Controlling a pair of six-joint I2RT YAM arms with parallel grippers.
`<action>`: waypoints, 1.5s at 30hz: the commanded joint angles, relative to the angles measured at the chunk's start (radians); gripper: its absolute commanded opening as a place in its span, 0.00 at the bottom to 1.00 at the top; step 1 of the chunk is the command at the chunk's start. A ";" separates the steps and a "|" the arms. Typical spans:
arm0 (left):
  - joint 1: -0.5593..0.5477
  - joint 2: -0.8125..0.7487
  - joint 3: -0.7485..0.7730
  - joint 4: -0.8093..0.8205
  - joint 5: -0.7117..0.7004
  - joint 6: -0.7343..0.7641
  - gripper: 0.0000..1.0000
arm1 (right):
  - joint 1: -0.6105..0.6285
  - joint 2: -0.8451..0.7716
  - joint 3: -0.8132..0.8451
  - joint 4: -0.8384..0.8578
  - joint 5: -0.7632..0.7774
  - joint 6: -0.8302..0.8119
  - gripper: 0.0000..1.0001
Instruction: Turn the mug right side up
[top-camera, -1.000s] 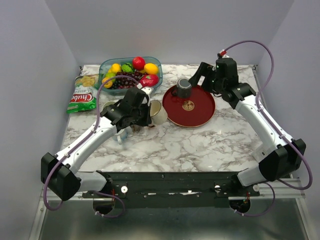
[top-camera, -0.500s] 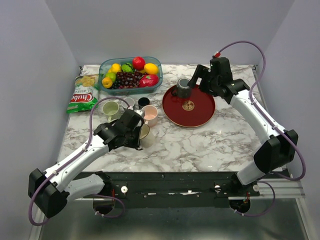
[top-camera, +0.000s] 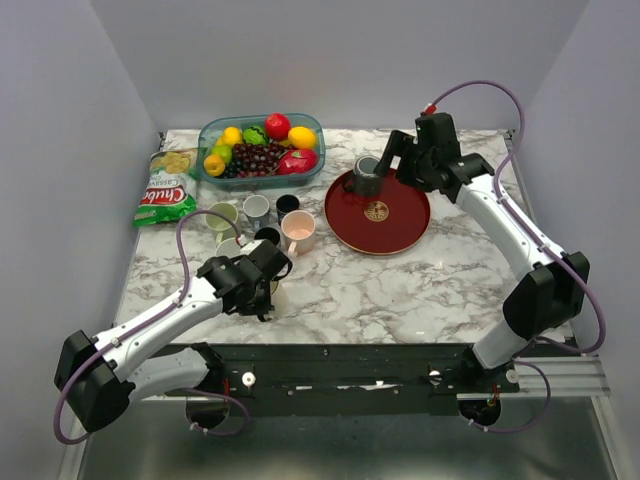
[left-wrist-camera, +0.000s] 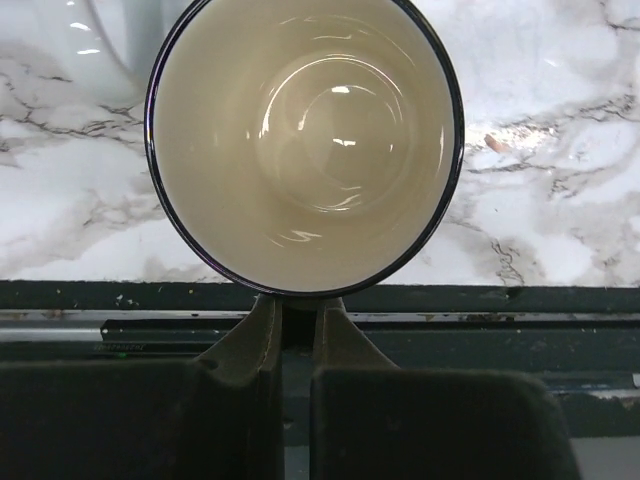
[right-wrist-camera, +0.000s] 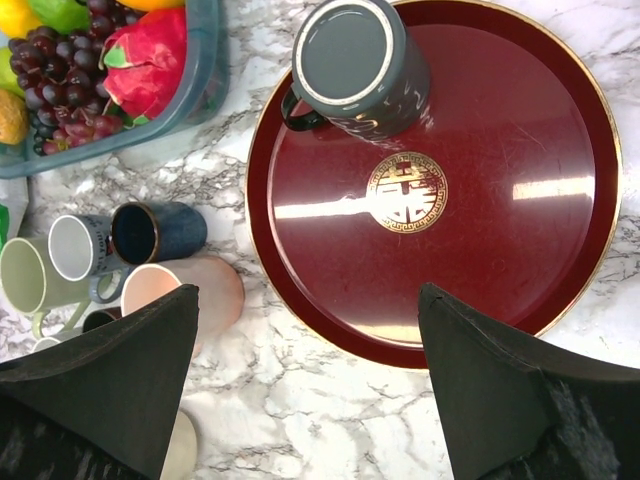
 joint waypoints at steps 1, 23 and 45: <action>-0.017 -0.013 -0.012 -0.028 -0.145 -0.150 0.00 | -0.005 0.033 0.029 -0.051 0.017 -0.008 0.96; -0.029 -0.137 0.061 -0.158 -0.209 -0.220 0.76 | -0.002 0.127 0.014 -0.020 -0.042 0.064 0.99; -0.008 -0.067 0.384 0.197 -0.320 0.335 0.99 | 0.095 0.587 0.532 -0.195 0.323 0.427 1.00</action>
